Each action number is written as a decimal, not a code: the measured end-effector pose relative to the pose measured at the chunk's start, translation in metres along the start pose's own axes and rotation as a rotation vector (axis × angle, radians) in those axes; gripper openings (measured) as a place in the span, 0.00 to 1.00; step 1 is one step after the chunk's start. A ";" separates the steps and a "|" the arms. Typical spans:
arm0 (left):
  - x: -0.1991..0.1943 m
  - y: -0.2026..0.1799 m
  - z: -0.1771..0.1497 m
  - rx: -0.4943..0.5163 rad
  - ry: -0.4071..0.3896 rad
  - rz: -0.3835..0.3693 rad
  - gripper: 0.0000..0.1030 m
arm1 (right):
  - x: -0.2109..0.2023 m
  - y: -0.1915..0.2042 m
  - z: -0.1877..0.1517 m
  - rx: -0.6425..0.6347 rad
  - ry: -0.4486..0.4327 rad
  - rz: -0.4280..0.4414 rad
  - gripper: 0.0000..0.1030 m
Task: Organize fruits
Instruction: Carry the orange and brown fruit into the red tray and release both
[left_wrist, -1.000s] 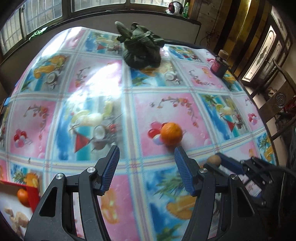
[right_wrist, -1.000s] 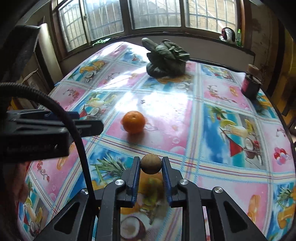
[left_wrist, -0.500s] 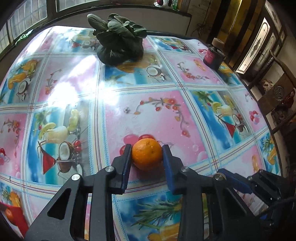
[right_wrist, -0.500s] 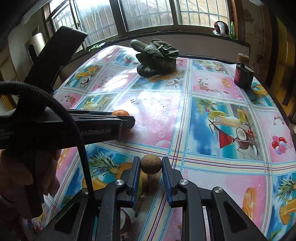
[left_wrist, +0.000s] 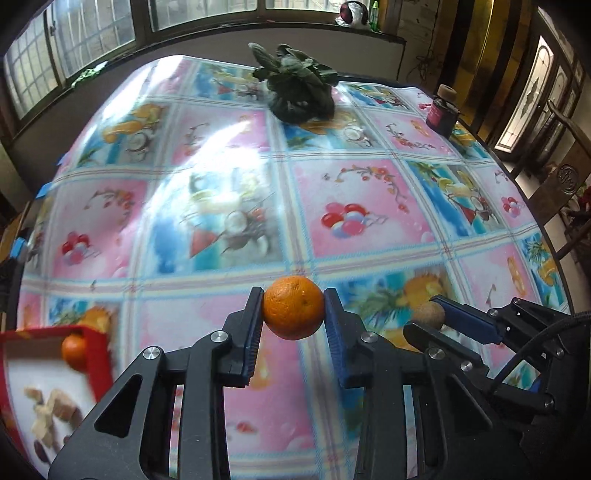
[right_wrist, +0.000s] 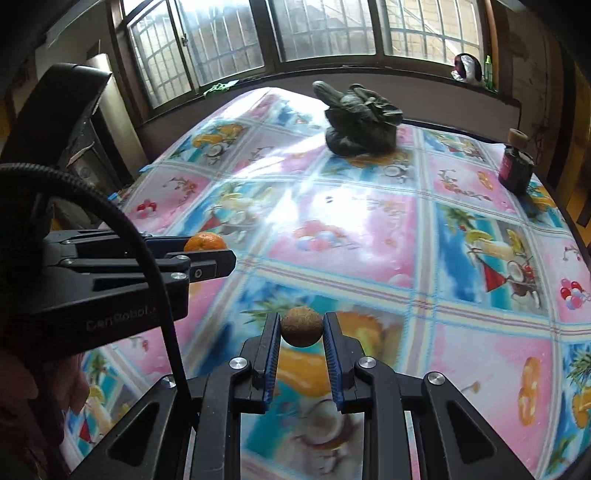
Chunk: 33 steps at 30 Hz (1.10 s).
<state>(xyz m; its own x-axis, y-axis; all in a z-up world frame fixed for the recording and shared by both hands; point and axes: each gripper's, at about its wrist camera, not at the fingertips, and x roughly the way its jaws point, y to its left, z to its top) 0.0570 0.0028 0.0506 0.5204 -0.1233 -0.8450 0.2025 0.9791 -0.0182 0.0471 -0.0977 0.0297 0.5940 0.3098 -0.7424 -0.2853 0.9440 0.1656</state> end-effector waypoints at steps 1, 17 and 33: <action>-0.005 0.003 -0.005 -0.004 -0.003 0.006 0.30 | -0.001 0.006 -0.002 -0.003 -0.002 0.007 0.22; -0.073 0.055 -0.080 -0.096 -0.084 0.108 0.30 | -0.022 0.095 -0.036 -0.076 -0.015 0.095 0.22; -0.116 0.133 -0.127 -0.229 -0.138 0.228 0.30 | -0.020 0.186 -0.033 -0.212 -0.026 0.202 0.22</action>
<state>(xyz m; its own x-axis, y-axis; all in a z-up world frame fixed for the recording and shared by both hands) -0.0820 0.1684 0.0784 0.6414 0.0975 -0.7610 -0.1150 0.9929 0.0302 -0.0429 0.0681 0.0538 0.5274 0.4943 -0.6910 -0.5488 0.8191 0.1670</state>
